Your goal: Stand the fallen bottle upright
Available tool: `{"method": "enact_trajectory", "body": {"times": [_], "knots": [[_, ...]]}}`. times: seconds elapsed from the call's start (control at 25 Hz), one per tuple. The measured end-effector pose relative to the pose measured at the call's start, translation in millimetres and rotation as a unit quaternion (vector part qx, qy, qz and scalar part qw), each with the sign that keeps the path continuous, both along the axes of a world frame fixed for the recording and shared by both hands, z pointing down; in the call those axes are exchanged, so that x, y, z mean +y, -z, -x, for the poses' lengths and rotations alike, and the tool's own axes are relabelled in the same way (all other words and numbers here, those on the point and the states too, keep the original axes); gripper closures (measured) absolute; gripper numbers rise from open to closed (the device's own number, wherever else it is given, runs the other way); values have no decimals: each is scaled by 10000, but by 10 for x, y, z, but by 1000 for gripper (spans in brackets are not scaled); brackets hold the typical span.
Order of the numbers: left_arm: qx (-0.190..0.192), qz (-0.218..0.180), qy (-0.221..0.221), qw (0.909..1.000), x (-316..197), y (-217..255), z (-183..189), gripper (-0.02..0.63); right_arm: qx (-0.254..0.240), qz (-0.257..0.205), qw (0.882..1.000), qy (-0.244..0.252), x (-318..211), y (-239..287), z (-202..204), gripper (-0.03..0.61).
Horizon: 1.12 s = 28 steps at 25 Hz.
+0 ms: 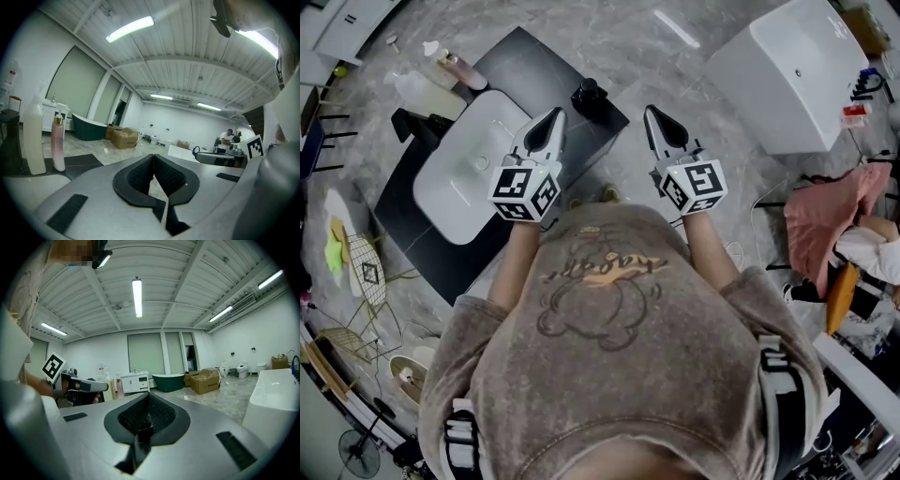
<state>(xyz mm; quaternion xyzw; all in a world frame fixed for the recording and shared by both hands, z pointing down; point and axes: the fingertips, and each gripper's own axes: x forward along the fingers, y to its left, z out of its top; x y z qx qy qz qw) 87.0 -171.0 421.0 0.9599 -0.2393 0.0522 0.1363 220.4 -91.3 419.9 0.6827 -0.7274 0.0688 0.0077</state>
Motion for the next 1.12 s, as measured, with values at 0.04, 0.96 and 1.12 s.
{"method": "enact_trajectory", "body": {"times": [0.04,0.96,1.12], "knots": [[2,-4,7,10000,5,5,3,594,5,4,10000,8,4,-4,5,580],[-105,96,13,9999,-43,-78,16,594,-24,67,9999,-86,-18,-80,-103,580],[-139,84,-28,9999,-41,-82,-10,594,-22,102,9999,-100,-10,-98,-130,580]]}}
